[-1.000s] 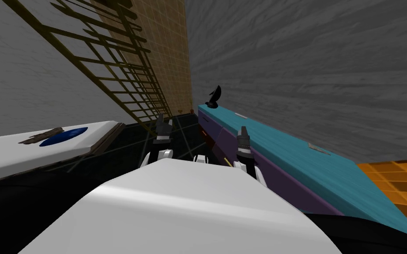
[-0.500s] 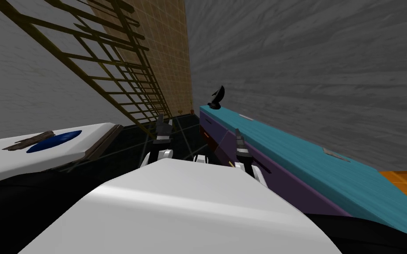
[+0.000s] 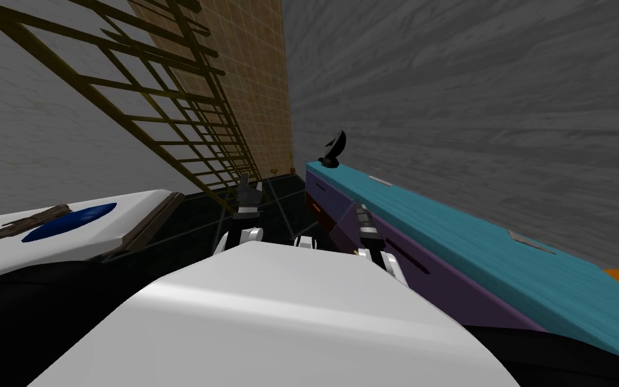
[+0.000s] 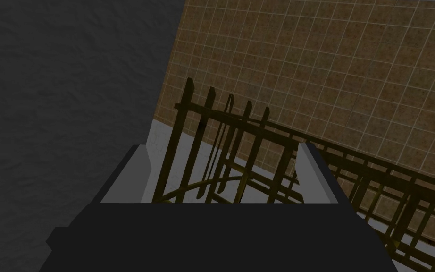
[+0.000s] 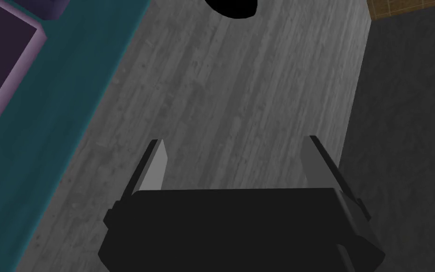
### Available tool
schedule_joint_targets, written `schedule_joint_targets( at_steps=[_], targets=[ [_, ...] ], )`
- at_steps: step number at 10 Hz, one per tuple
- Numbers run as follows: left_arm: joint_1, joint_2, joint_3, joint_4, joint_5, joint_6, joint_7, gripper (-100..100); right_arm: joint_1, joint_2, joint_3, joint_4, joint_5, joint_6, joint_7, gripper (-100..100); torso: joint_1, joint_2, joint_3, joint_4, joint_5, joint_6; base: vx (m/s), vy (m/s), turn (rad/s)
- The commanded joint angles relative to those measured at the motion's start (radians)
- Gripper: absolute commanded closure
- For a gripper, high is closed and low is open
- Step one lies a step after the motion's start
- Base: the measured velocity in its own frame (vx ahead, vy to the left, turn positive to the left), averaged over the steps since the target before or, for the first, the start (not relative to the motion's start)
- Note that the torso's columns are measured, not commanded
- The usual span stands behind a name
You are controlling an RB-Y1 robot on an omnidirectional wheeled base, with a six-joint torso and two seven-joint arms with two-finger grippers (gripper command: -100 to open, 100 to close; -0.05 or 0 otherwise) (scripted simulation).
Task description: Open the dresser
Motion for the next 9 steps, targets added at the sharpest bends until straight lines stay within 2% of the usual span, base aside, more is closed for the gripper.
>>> schedule_joint_targets(
  at_steps=[1,2,3,4,5,6,7,8,9],
  targets=[
    [0.0,0.0,0.0,0.0,0.0,0.0,0.0,0,-0.006,-0.003,-0.011,0.022,0.067,0.031,0.028,-100,0.0,-0.002,-0.001,0.0,0.0,0.0,0.102,0.097,-0.021],
    [0.0,0.0,0.0,0.0,0.0,0.0,0.0,0,-0.007,-0.004,-0.02,0.039,0.106,0.06,0.053,-100,-0.001,0.0,0.0,0.0,0.0,0.0,0.09,0.151,-0.047],
    [0.0,0.0,0.0,0.0,0.0,0.0,0.0,0,-0.007,-0.004,-0.02,0.039,0.123,0.06,0.053,-100,0.002,0.002,0.001,0.0,0.0,0.0,0.068,0.127,-0.025],
    [0.0,0.0,0.0,0.0,0.0,0.0,0.0,0,-0.01,-0.005,-0.029,0.057,0.16,0.089,0.078,-100,0.0,0.003,0.002,0.001,0.0,0.0,0.092,0.121,-0.037],
    [0.0,0.0,0.0,0.0,0.0,0.0,0.0,0,-0.01,-0.005,-0.029,0.057,0.18,0.089,0.078,-100,0.0,0.001,0.001,0.0,0.0,0.0,0.088,0.118,-0.02],
    [0.0,0.0,0.0,0.0,0.0,0.0,0.0,0,-0.012,-0.006,-0.039,0.075,0.217,0.119,0.103,-100,-0.001,0.001,0.0,0.0,0.0,0.0,0.091,0.154,-0.04],
    [0.0,0.0,0.0,0.0,0.0,0.0,0.0,0,-0.012,-0.006,-0.039,0.075,0.238,0.119,0.103,-100,0.002,0.0,0.0,0.0,0.0,0.0,0.072,0.13,-0.029],
    [0.0,0.0,0.0,0.0,0.0,0.0,0.0,0,-0.015,-0.006,-0.048,0.095,0.272,0.149,0.128,-100,0.0,0.001,0.001,0.0,0.0,0.0,0.093,0.159,-0.037],
    [0.0,0.0,0.0,0.0,0.0,0.0,0.0,0,-0.015,-0.006,-0.048,0.095,0.296,0.149,0.128,-100,0.002,0.0,0.0,0.0,0.0,0.0,0.078,0.134,-0.025]
  ],
)
